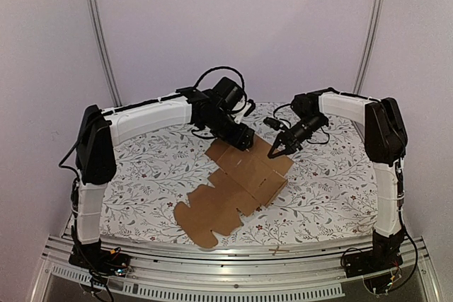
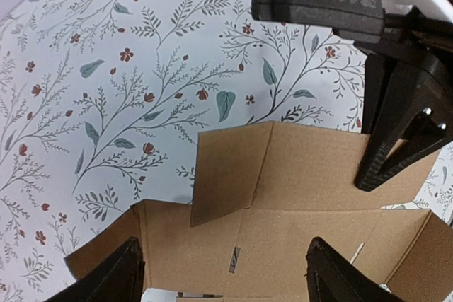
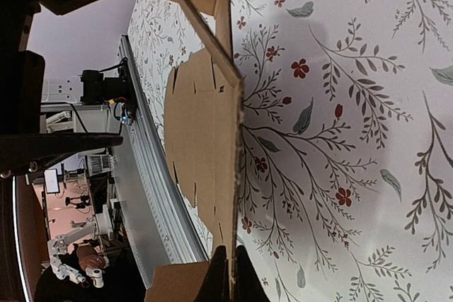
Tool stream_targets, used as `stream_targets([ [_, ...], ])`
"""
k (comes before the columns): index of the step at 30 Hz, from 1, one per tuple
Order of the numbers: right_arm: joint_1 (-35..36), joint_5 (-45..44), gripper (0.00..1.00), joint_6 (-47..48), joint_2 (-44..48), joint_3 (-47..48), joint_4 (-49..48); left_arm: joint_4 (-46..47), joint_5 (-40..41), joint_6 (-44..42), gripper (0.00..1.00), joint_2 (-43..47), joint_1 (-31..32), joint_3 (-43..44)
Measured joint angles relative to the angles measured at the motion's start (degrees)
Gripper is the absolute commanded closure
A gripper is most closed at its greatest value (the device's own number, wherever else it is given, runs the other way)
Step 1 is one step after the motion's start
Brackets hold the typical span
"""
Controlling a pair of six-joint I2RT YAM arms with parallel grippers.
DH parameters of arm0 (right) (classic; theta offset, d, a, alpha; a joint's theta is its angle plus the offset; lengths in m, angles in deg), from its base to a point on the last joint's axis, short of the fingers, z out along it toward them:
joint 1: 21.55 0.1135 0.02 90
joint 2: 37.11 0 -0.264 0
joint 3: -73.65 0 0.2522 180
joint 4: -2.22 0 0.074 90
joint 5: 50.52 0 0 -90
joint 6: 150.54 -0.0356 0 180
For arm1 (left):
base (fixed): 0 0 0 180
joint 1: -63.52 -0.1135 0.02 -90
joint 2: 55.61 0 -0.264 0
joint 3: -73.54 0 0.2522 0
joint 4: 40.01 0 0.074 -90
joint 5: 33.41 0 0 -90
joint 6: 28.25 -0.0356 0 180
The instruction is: Fold the paper box
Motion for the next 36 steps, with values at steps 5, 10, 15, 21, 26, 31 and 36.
stream_targets([
  [5, 0.42, 2.32, 1.00, 1.62, 0.02, -1.84, -0.50, 0.04, 0.09, 0.48, 0.24, -1.44, -0.11, 2.32],
  [10, 0.55, 3.50, 0.99, 3.04, 0.46, -2.54, -0.59, 0.37, -1.75, 0.87, 0.35, -1.77, -0.50, 3.34],
  [15, 0.55, 4.11, 0.99, 3.52, 0.94, -2.54, -0.70, 0.42, -4.85, 1.38, 0.45, -3.23, -1.16, 3.74],
  [21, 0.55, 4.48, 0.99, 4.00, 0.96, -2.54, -0.66, 0.15, -7.39, 1.73, 0.70, -4.33, -1.57, 3.74],
  [26, 0.55, 4.50, 0.94, 4.07, 0.96, -2.56, -0.68, 1.03, -7.85, 2.29, 0.89, -4.33, -1.81, 3.41],
  [31, 0.55, 4.13, 0.78, 3.04, 0.98, -2.56, -0.90, 3.21, -8.35, 2.23, 0.97, -4.22, -1.81, 1.11],
  [36, 0.09, 0.24, 0.67, 0.68, 2.32, -3.04, -1.11, 6.40, -6.08, 2.10, 1.00, -1.97, -1.70, -4.52],
])
